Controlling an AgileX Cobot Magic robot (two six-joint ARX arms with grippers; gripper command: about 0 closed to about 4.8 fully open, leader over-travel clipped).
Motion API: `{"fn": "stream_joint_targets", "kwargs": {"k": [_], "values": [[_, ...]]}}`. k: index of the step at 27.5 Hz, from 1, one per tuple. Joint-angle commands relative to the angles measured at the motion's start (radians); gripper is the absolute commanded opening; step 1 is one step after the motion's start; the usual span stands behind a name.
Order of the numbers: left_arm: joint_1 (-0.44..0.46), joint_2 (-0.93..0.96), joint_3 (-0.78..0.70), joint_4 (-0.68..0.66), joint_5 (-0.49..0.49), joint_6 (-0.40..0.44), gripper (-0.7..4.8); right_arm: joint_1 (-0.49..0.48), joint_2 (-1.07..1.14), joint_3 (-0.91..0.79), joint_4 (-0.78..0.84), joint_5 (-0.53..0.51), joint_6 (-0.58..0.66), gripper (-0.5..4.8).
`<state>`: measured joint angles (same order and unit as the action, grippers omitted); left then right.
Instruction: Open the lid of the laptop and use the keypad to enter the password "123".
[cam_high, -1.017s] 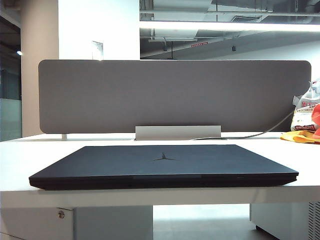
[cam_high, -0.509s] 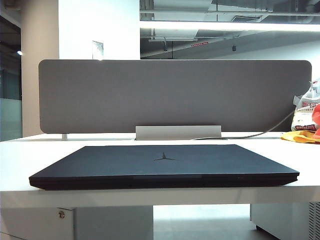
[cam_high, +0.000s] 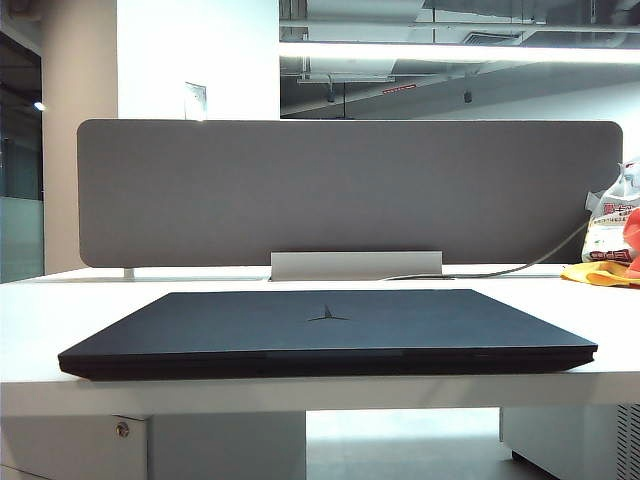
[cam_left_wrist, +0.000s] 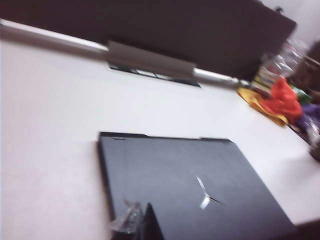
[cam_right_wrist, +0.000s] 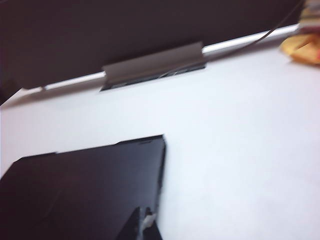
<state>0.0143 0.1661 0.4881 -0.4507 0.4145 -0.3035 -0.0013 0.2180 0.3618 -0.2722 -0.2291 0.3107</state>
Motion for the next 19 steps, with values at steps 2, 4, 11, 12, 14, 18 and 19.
{"fn": "stream_joint_targets", "kwargs": {"k": [2, 4, 11, 12, 14, 18, 19], "values": [[0.000, 0.080, 0.124, -0.074, 0.095, 0.058, -0.03, 0.002, 0.119, 0.092, -0.034, -0.054, 0.008, -0.09], [0.000, 0.110, 0.186, -0.113, 0.133, 0.090, -0.03, 0.002, 0.175, 0.135, -0.071, -0.073, 0.009, -0.09], [0.000, 0.138, 0.358, -0.246, 0.144, 0.192, -0.03, 0.025, 0.303, 0.194, -0.129, -0.196, 0.079, -0.09], [0.000, 0.138, 0.372, -0.264, 0.145, 0.193, -0.03, 0.043, 0.317, 0.193, -0.138, -0.195, 0.086, -0.09], [0.000, 0.146, 0.396, -0.298, 0.151, 0.199, -0.03, 0.088, 0.343, 0.193, -0.146, -0.193, 0.092, -0.09], [0.000, 0.149, 0.401, -0.312, 0.216, 0.198, -0.03, 0.234, 0.417, 0.193, -0.132, -0.178, 0.154, -0.09], [0.000, 0.149, 0.401, -0.315, 0.220, 0.194, -0.03, 0.271, 0.439, 0.193, -0.122, -0.163, 0.169, -0.09]]}}
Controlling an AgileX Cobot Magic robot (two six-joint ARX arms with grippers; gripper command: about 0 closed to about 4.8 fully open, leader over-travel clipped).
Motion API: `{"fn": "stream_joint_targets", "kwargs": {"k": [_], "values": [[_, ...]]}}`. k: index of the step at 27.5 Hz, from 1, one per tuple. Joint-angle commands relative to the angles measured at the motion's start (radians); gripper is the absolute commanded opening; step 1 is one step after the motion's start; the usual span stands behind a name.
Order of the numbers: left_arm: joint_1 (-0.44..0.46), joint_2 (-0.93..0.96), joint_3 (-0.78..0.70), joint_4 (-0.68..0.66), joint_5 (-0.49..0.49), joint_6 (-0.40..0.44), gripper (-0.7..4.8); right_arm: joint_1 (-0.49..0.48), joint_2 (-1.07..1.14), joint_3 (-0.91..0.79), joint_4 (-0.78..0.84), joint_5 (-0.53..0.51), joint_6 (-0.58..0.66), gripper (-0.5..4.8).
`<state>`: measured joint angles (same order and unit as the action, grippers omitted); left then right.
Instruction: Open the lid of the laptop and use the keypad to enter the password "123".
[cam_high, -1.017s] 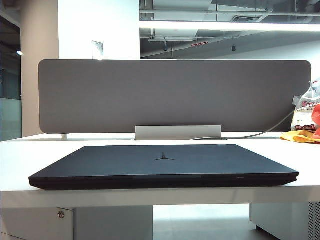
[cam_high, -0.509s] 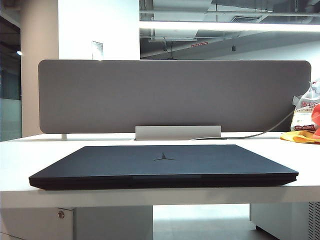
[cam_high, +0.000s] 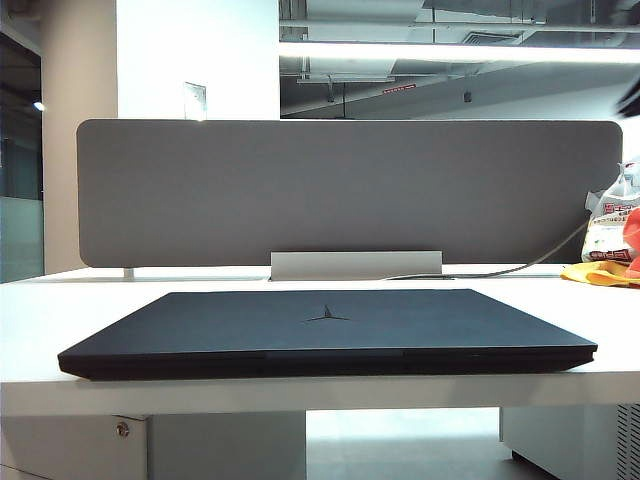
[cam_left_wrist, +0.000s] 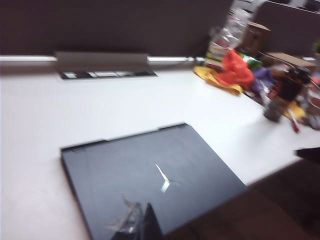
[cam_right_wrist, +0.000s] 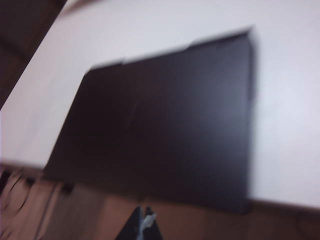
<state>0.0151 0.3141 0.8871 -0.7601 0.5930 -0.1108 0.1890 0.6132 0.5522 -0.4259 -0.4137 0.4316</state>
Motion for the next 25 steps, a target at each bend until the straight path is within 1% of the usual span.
{"fn": "stream_joint_targets", "kwargs": {"k": [1, 4, 6, 10, 12, 13, 14, 15, 16, 17, 20, 23, 25], "values": [[0.000, 0.000, 0.002, -0.009, 0.044, -0.002, -0.03, 0.130, 0.073, 0.003, 0.047, 0.040, 0.068, -0.09], [0.000, 0.001, 0.003, -0.022, 0.081, -0.002, -0.03, 0.261, 0.163, 0.003, 0.110, 0.089, 0.112, -0.09], [0.000, 0.001, 0.008, -0.029, 0.085, -0.002, -0.03, 0.335, 0.234, 0.003, 0.176, 0.109, 0.144, -0.09], [0.000, 0.002, 0.010, -0.034, 0.084, -0.006, -0.03, 0.419, 0.368, 0.003, 0.315, 0.108, 0.205, -0.08], [0.000, 0.011, 0.010, -0.033, 0.084, -0.005, -0.03, 0.439, 0.433, 0.003, 0.377, 0.107, 0.224, 0.17], [0.000, 0.019, 0.010, -0.032, 0.084, -0.005, -0.03, 0.441, 0.461, 0.003, 0.397, 0.105, 0.233, 0.37], [0.000, 0.027, 0.010, -0.032, 0.084, -0.005, -0.03, 0.441, 0.487, 0.003, 0.416, 0.098, 0.243, 0.71], [0.000, 0.040, 0.010, -0.033, 0.084, -0.004, -0.03, 0.441, 0.519, 0.003, 0.436, 0.095, 0.261, 1.18], [0.000, 0.050, 0.010, -0.034, 0.082, -0.003, -0.03, 0.441, 0.542, 0.003, 0.449, 0.085, 0.278, 1.55], [0.000, 0.058, 0.010, -0.035, 0.082, 0.000, -0.03, 0.441, 0.563, 0.003, 0.462, 0.069, 0.286, 1.82], [0.000, 0.075, 0.010, -0.040, 0.082, 0.008, -0.03, 0.441, 0.610, 0.003, 0.492, 0.016, 0.304, 2.14], [0.000, 0.081, 0.010, -0.039, 0.076, 0.010, -0.03, 0.444, 0.616, 0.003, 0.499, -0.011, 0.313, 2.14], [0.000, 0.083, 0.010, -0.039, 0.060, 0.021, -0.03, 0.446, 0.616, 0.003, 0.511, -0.014, 0.343, 2.14]]}}
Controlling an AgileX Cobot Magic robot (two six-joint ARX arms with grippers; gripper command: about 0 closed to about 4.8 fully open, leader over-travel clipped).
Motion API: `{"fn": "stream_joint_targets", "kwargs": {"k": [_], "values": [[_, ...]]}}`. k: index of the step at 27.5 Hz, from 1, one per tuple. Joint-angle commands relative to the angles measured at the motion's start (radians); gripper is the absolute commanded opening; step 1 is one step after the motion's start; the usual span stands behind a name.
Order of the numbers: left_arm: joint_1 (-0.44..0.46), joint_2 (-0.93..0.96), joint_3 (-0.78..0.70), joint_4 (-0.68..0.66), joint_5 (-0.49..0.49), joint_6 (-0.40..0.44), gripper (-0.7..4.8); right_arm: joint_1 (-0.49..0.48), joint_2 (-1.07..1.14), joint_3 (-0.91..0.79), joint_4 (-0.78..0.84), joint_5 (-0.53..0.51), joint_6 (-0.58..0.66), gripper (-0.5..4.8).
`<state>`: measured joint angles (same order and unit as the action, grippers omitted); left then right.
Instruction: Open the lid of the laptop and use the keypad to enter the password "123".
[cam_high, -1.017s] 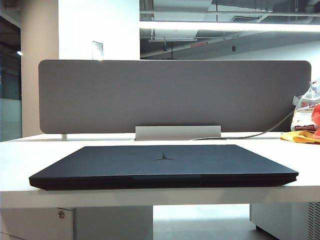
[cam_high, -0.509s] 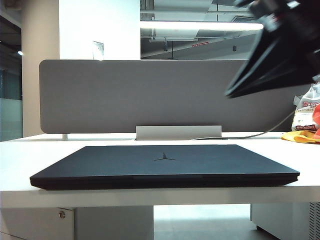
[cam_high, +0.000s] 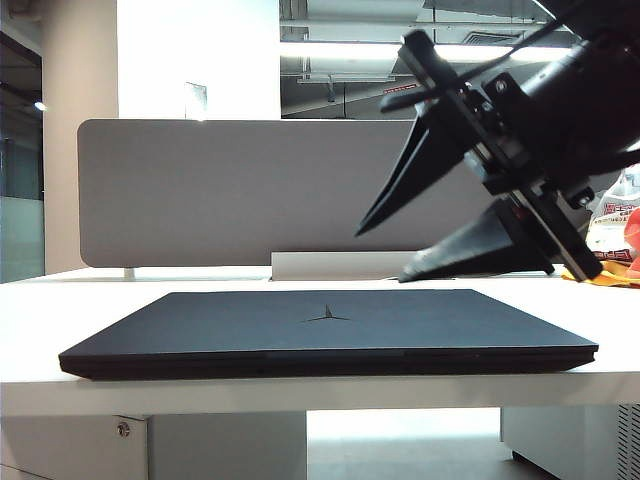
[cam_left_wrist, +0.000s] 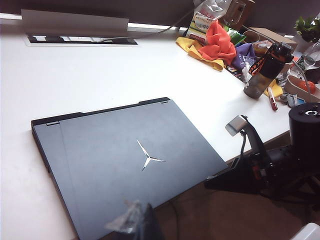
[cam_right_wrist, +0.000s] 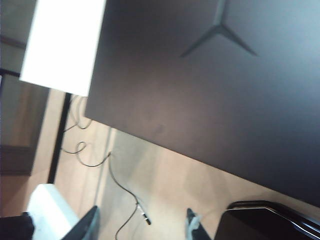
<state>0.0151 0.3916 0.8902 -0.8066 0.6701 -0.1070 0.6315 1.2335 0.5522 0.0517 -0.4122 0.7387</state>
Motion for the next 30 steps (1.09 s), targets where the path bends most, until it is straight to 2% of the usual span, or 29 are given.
{"fn": "stream_joint_targets", "kwargs": {"k": [1, 8, 14, 20, 30], "values": [[0.000, 0.008, 0.007, 0.008, -0.019, 0.027, -0.03, 0.004, -0.005, 0.003, 0.040, -0.018, 0.050, 2.14], [0.000, 0.029, 0.007, 0.003, -0.022, 0.029, -0.03, 0.043, -0.005, -0.011, 0.153, 0.010, 0.122, 2.12], [0.000, 0.032, 0.006, 0.001, -0.022, 0.030, -0.03, 0.122, -0.005, -0.107, 0.330, 0.137, 0.224, 2.11], [0.000, 0.032, 0.006, -0.024, -0.023, 0.052, -0.03, 0.140, -0.004, -0.235, 0.548, 0.199, 0.361, 2.11], [0.000, 0.035, 0.006, -0.037, -0.023, 0.056, -0.03, 0.141, 0.023, -0.257, 0.562, 0.238, 0.454, 2.21]]}}
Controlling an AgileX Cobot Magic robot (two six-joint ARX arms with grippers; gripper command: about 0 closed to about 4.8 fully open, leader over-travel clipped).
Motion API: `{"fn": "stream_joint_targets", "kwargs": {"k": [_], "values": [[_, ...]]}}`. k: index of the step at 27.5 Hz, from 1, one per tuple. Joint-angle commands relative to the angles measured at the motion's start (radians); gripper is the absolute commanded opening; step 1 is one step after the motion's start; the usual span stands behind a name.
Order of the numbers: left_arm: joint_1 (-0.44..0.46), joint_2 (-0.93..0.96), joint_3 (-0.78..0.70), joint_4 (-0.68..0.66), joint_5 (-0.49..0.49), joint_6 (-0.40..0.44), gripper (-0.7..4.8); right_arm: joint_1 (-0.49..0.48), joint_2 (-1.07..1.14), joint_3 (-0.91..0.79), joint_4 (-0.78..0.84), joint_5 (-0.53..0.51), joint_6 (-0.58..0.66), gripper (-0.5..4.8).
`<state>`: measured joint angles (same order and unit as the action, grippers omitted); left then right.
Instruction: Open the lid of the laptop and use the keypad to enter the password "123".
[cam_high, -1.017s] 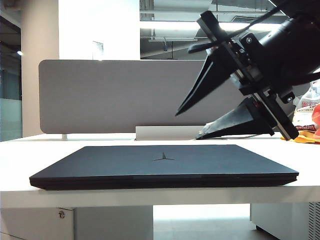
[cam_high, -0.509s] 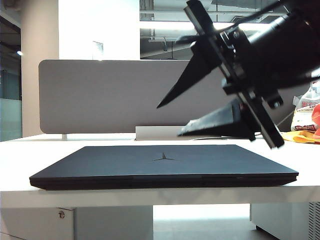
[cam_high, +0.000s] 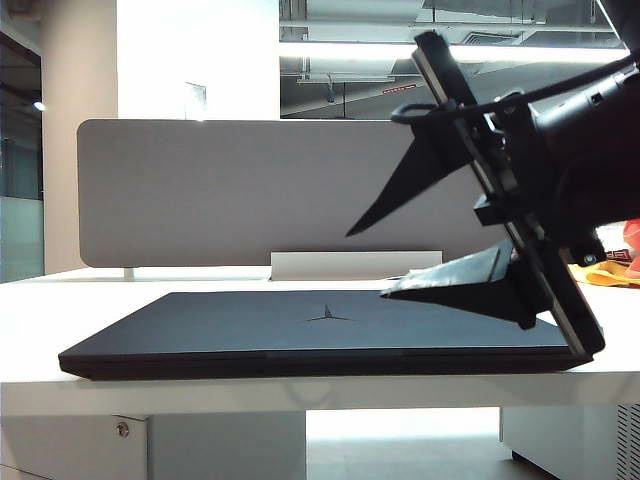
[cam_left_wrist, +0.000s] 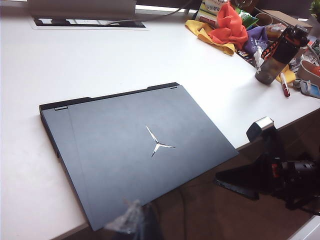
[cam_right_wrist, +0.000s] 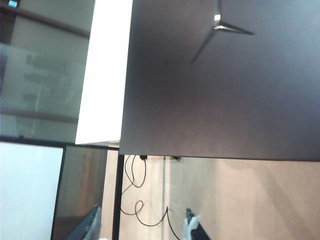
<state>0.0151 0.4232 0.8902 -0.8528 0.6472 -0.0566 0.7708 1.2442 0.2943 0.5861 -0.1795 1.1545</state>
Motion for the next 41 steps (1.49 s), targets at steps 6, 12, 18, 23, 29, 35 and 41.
{"fn": "stream_joint_targets", "kwargs": {"k": [6, 12, 18, 23, 29, 35, 41], "values": [[0.000, 0.005, 0.006, 0.011, -0.024, 0.023, -0.03, 0.002, 0.084, 0.001, 0.121, 0.003, 0.119, 2.54], [-0.001, 0.031, 0.006, 0.022, 0.003, 0.023, -0.03, 0.009, 0.185, 0.001, 0.237, 0.002, 0.206, 2.77], [-0.001, 0.040, 0.006, 0.023, 0.001, 0.027, -0.03, 0.036, 0.281, 0.002, 0.323, 0.024, 0.267, 2.86], [0.000, 0.042, 0.006, 0.023, 0.000, 0.032, -0.03, 0.036, 0.394, 0.011, 0.429, 0.072, 0.320, 2.84], [0.000, 0.042, 0.006, 0.020, -0.019, 0.032, -0.03, 0.036, 0.475, 0.116, 0.436, 0.066, 0.330, 2.38], [0.000, 0.042, 0.006, 0.015, -0.019, 0.032, -0.03, 0.031, 0.480, 0.132, 0.434, 0.090, 0.331, 2.05], [0.000, 0.042, 0.006, -0.017, -0.043, 0.050, -0.03, 0.022, 0.479, 0.133, 0.509, 0.097, 0.277, 1.38]]}}
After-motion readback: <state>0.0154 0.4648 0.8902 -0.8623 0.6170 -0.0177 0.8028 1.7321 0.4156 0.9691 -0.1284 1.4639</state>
